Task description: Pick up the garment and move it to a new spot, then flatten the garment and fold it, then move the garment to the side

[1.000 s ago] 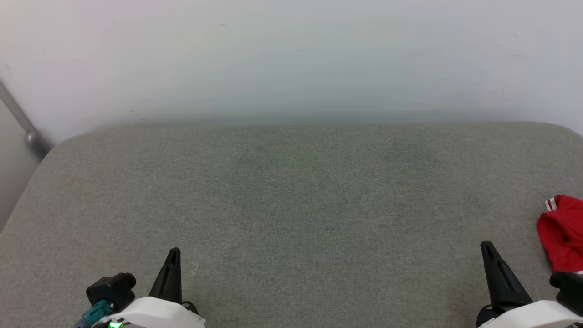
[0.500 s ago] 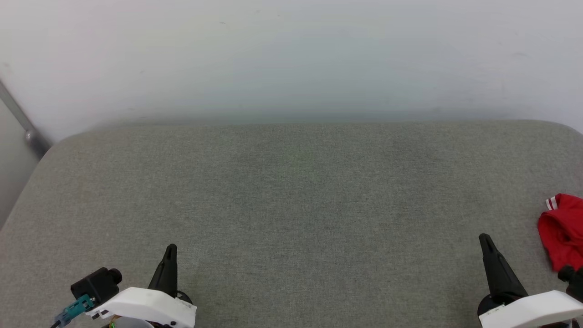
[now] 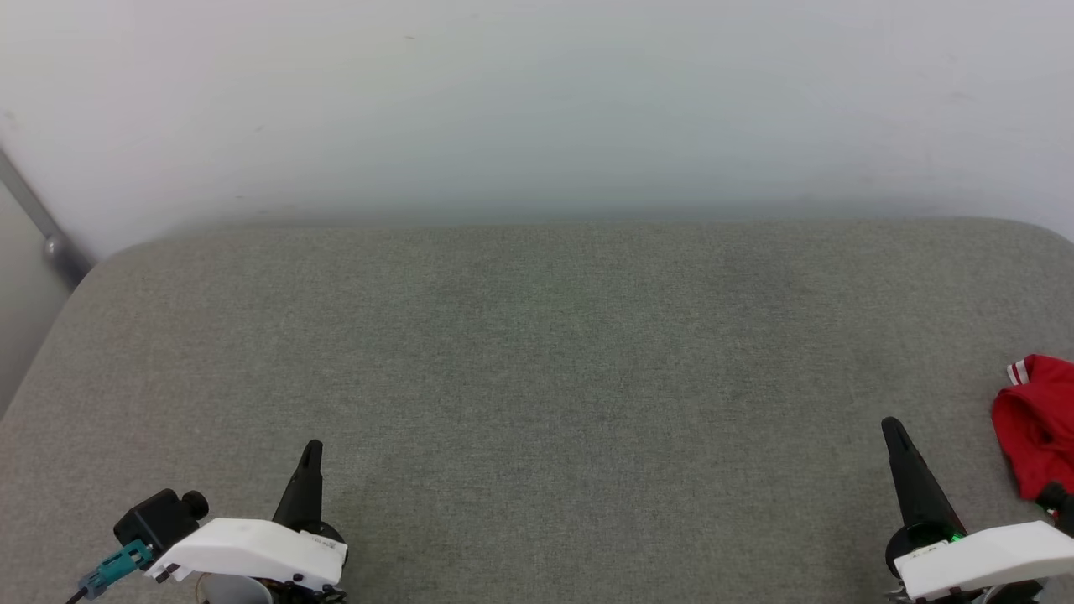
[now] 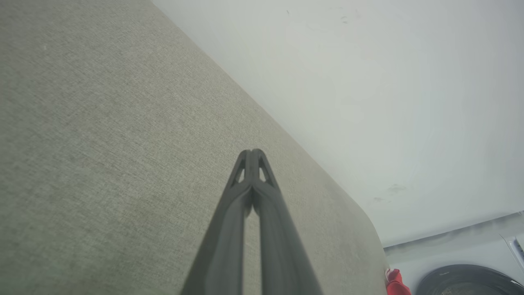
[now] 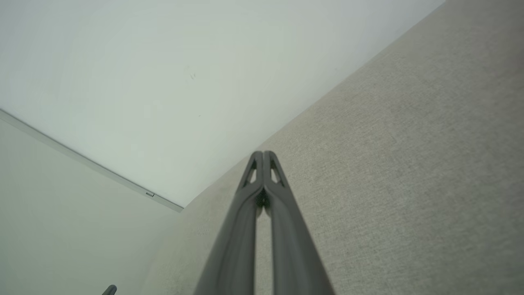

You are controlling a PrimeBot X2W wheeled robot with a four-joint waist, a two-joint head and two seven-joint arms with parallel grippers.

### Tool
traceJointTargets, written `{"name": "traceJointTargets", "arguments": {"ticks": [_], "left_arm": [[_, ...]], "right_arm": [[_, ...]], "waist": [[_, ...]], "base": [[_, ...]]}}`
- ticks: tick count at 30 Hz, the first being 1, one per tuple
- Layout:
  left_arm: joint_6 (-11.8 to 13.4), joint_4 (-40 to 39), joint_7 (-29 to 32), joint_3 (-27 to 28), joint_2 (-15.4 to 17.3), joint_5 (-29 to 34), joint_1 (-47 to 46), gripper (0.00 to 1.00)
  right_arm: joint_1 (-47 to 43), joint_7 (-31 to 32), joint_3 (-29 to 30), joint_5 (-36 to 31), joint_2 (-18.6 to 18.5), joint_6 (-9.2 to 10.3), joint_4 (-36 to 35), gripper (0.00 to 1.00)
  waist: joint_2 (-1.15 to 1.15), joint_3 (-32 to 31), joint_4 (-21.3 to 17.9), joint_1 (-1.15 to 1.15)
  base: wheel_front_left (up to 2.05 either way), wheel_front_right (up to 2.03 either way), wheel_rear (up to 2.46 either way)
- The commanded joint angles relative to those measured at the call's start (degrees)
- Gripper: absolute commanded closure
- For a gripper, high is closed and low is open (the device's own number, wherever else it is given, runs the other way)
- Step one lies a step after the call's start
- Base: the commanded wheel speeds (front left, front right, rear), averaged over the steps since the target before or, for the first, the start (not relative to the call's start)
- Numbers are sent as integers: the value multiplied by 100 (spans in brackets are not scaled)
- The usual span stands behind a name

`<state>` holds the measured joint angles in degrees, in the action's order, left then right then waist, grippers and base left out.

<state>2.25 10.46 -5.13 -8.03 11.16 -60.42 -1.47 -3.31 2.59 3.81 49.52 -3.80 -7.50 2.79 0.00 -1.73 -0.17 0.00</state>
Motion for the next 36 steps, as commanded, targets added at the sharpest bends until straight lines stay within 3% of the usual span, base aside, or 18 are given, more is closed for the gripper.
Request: {"name": "traceJointTargets", "arguments": {"ticks": [1,36], "left_arm": [[-59,-40,45,81,-7,-124,-157,100],[-551,164,602,772,-407,-1776,-345,100]], "right_arm": [[156,4,4,172,-51,0,-13,100],[596,133,52,2413,-51,0,581,100]], "waist": [[0,2,0,0],[0,85,8,0]], "base": [[0,0,0],[0,0,0]]}}
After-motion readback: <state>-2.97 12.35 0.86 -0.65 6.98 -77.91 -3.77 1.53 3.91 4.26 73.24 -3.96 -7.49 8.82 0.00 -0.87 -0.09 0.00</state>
